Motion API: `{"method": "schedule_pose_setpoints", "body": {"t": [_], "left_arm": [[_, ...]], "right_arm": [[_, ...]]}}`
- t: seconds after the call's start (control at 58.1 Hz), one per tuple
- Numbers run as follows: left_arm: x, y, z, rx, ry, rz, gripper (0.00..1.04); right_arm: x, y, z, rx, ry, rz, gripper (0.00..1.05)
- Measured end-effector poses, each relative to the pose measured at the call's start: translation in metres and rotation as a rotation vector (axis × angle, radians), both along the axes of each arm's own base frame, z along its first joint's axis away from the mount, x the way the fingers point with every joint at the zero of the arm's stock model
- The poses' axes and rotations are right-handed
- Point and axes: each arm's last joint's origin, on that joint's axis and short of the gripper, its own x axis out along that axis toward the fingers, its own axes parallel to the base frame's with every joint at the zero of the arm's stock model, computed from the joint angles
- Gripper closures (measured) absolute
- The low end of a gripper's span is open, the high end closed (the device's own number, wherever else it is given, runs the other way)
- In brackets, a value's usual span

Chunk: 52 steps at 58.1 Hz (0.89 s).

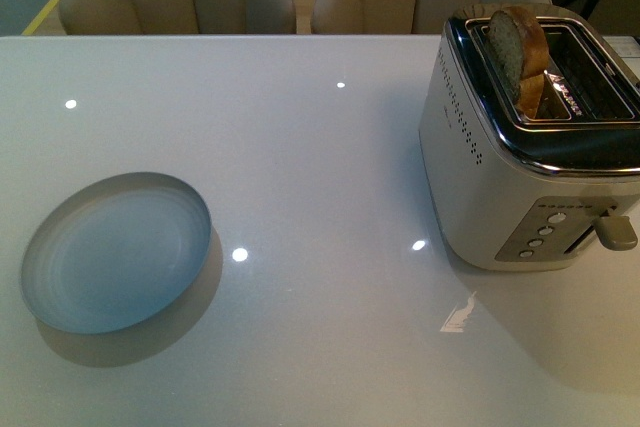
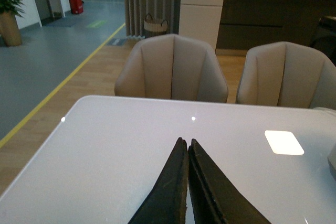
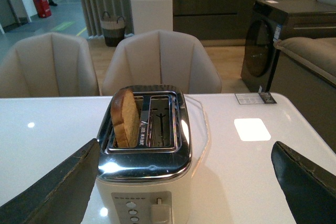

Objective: Left arm holds plate, right arm toasts bread

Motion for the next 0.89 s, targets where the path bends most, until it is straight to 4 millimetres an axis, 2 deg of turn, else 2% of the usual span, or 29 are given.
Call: {"method": "schedule_pose_setpoints", "body": {"t": [0.447, 0.534, 0.895], "left_arm": [[-0.0021, 0.0, 0.0015, 0.0, -0.021, 0.0, 1.02], [-0.0021, 0.0, 0.0015, 0.0, -0.021, 0.0, 0.81], [-0.0021, 0.0, 0.0015, 0.0, -0.021, 0.0, 0.14]], "right_arm": [[0.0, 0.0, 0.0, 0.0, 0.0, 0.0, 0.09], [0.0, 0.0, 0.0, 0.0, 0.0, 0.0, 0.09], [0.0, 0.0, 0.0, 0.0, 0.0, 0.0, 0.09]]}}
